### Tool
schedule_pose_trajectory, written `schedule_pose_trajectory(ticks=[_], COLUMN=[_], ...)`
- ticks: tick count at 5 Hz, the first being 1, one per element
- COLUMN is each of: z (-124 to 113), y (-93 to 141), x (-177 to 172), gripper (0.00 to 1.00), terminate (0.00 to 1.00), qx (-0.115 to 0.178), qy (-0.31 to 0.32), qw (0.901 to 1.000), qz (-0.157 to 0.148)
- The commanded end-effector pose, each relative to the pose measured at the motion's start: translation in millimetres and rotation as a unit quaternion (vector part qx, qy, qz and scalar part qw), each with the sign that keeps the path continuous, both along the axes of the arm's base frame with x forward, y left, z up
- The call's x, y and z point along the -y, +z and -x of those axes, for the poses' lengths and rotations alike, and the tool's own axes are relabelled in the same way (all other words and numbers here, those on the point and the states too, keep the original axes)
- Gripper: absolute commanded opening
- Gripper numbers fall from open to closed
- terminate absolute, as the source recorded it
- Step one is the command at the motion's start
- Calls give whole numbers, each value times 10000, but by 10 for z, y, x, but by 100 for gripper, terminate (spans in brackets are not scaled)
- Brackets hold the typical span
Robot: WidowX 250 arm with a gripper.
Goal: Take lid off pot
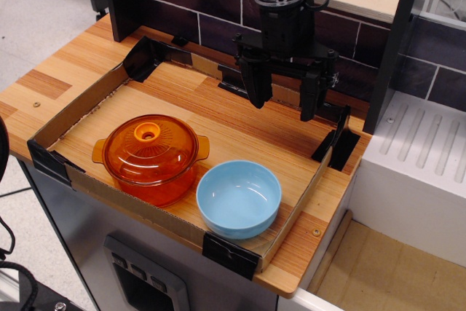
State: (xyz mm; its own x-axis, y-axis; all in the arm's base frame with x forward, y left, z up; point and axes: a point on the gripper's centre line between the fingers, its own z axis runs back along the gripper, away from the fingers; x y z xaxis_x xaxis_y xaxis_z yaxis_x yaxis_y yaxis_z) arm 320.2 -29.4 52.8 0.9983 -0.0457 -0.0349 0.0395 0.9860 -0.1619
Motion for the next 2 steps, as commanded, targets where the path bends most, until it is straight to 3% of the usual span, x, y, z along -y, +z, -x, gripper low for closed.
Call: schedule_pose_trajectory(ticks=[1,2], z=[0,70], y=[0,255], x=[0,-77], gripper=[100,100], terminate=[0,0], qx=[0,261], qy=[0,9], qw=[10000,9996], qz=[0,-42])
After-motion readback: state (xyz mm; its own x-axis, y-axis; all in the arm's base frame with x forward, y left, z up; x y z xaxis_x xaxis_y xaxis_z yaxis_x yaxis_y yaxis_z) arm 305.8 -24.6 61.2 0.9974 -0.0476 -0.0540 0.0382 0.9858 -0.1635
